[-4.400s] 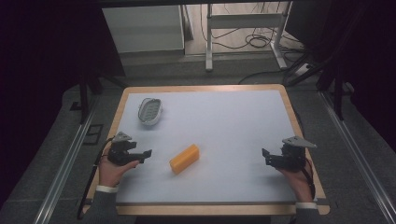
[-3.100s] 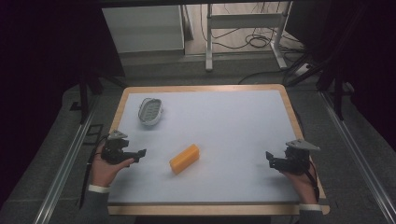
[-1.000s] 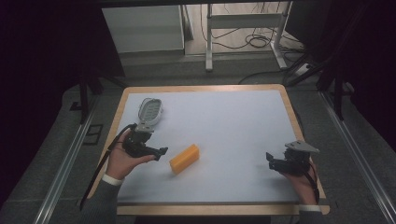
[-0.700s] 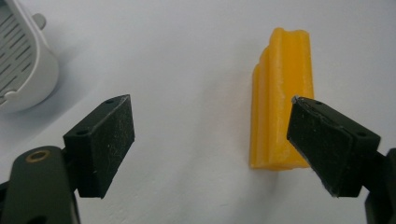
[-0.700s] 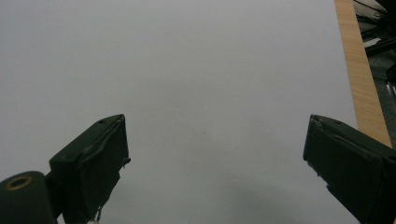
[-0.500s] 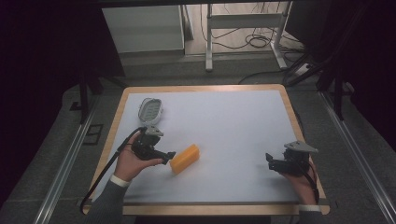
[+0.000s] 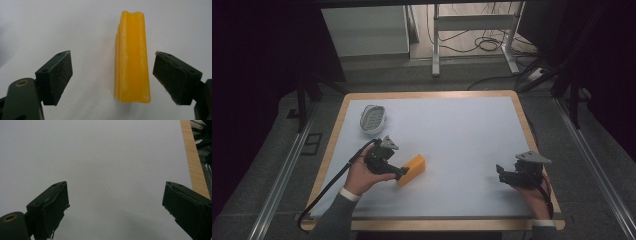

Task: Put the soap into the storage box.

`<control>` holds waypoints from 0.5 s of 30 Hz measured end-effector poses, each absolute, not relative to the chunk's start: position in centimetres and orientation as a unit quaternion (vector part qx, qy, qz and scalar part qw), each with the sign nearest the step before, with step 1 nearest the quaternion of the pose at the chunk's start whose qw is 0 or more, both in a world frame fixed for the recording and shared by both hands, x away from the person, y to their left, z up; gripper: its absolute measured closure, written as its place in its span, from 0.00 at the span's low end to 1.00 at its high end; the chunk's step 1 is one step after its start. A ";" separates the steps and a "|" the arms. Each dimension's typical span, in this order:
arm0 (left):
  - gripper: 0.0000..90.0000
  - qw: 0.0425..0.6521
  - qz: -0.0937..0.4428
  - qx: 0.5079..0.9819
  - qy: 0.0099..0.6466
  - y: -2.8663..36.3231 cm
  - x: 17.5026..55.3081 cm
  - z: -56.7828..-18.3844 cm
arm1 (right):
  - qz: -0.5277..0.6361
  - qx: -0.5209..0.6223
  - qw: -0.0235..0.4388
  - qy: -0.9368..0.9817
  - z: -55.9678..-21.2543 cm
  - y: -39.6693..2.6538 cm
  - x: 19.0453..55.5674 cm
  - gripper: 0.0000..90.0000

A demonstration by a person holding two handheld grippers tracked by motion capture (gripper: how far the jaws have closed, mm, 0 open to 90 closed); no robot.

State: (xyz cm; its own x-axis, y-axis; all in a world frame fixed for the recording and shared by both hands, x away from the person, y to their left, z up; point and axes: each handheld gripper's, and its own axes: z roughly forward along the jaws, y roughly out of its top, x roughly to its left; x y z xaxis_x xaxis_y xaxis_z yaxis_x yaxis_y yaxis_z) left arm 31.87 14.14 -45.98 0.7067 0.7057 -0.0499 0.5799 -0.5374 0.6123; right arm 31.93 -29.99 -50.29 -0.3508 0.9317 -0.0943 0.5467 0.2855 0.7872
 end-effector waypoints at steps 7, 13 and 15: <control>0.20 0.305 0.091 0.876 0.363 13.0 32.1 -46.2 | 0.336 0.495 0.285 0.749 -50.3 -29.9 32.0 0.07; 0.22 0.292 0.083 0.882 0.360 11.8 32.4 -46.8 | 0.334 0.494 0.284 0.751 -50.4 -29.9 32.0 0.07; 0.22 0.287 0.082 0.884 0.361 11.6 32.6 -47.1 | 0.334 0.496 0.284 0.750 -50.4 -30.0 32.0 0.07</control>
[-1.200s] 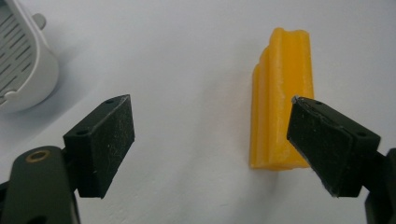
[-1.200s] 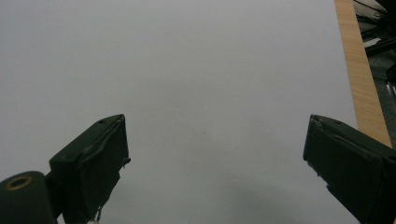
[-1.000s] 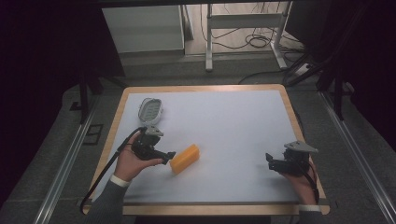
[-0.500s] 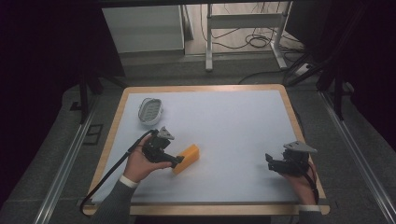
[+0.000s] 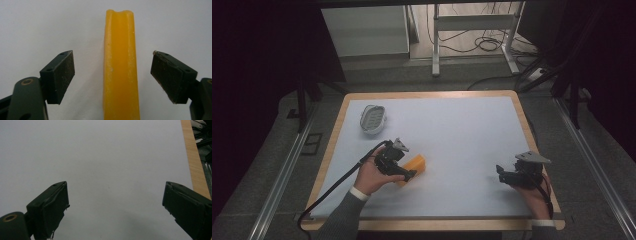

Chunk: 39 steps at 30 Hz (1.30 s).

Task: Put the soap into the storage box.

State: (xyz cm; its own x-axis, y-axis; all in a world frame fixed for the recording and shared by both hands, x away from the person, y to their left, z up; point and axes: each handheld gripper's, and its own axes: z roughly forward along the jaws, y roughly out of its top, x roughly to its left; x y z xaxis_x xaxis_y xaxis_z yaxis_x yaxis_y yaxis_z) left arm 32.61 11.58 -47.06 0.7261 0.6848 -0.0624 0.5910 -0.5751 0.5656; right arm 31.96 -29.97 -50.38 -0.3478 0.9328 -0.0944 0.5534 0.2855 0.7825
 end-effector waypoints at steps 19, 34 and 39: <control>0.47 0.253 0.051 0.893 0.368 10.2 33.8 -49.2 | 0.328 0.499 0.284 0.750 -50.6 -30.1 32.1 0.07; 0.68 0.242 0.045 0.898 0.365 10.0 33.9 -49.6 | 0.327 0.501 0.285 0.749 -50.6 -30.3 32.0 0.07; 0.68 0.241 0.040 0.899 0.363 10.4 34.0 -49.2 | 0.328 0.501 0.285 0.748 -50.5 -30.3 32.0 0.07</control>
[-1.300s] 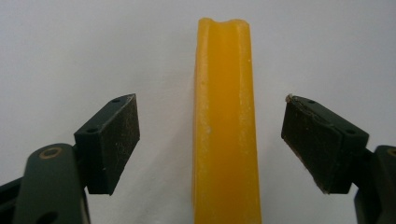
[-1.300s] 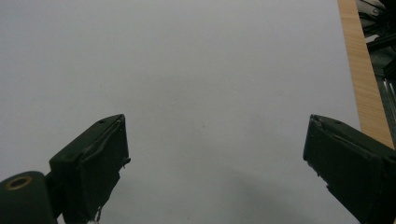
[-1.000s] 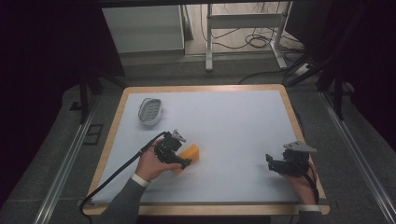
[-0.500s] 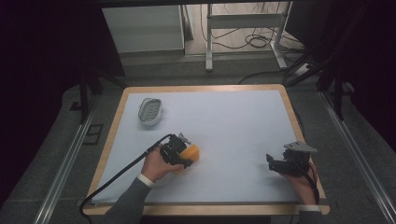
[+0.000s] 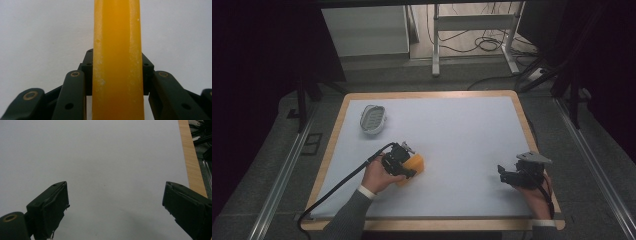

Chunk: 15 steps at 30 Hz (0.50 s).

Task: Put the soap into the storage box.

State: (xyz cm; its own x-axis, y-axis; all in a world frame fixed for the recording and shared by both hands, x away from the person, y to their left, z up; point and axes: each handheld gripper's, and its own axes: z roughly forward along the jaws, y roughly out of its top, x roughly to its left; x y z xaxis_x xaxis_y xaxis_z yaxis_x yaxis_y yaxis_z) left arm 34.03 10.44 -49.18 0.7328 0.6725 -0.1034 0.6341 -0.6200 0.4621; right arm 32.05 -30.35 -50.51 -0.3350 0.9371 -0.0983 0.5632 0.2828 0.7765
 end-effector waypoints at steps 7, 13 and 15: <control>0.68 0.265 0.041 0.891 0.367 11.3 34.0 -48.2 | 0.330 0.504 0.288 0.745 -50.4 -30.5 32.0 0.07; 0.68 0.278 0.045 0.884 0.372 12.2 34.0 -47.5 | 0.328 0.503 0.286 0.747 -50.4 -30.5 32.0 0.07; 0.68 0.283 0.047 0.882 0.375 12.6 34.1 -47.3 | 0.328 0.503 0.286 0.747 -50.4 -30.5 32.0 0.07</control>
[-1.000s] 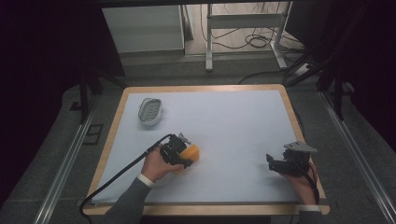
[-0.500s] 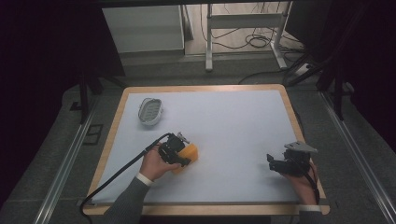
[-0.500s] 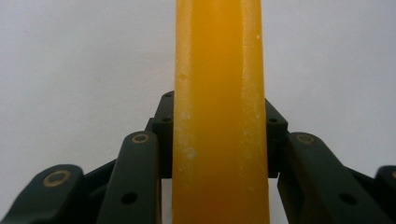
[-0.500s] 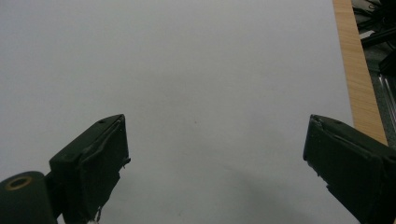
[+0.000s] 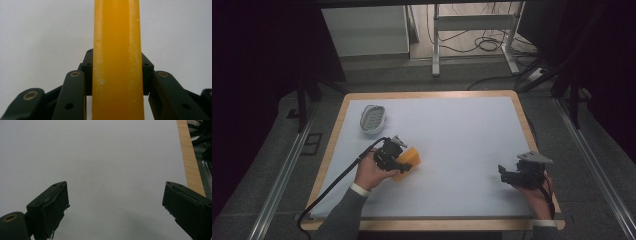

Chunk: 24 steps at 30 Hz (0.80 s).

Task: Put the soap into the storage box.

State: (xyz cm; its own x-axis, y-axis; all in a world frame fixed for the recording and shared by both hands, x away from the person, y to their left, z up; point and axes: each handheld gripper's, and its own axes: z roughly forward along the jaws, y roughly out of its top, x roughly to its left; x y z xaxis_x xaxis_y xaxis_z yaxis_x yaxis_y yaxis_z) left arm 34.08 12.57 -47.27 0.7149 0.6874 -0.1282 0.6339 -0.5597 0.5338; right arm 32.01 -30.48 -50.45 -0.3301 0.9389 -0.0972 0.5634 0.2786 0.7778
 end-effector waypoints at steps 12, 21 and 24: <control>0.68 0.301 0.063 0.871 0.383 13.8 34.3 -46.3 | 0.328 0.503 0.286 0.747 -50.5 -30.5 32.0 0.07; 0.68 0.301 0.056 0.870 0.386 14.2 34.4 -45.9 | 0.328 0.503 0.286 0.747 -50.4 -30.5 32.0 0.07; 0.68 0.303 0.059 0.868 0.388 14.4 34.4 -45.9 | 0.329 0.503 0.286 0.746 -50.4 -30.5 32.0 0.07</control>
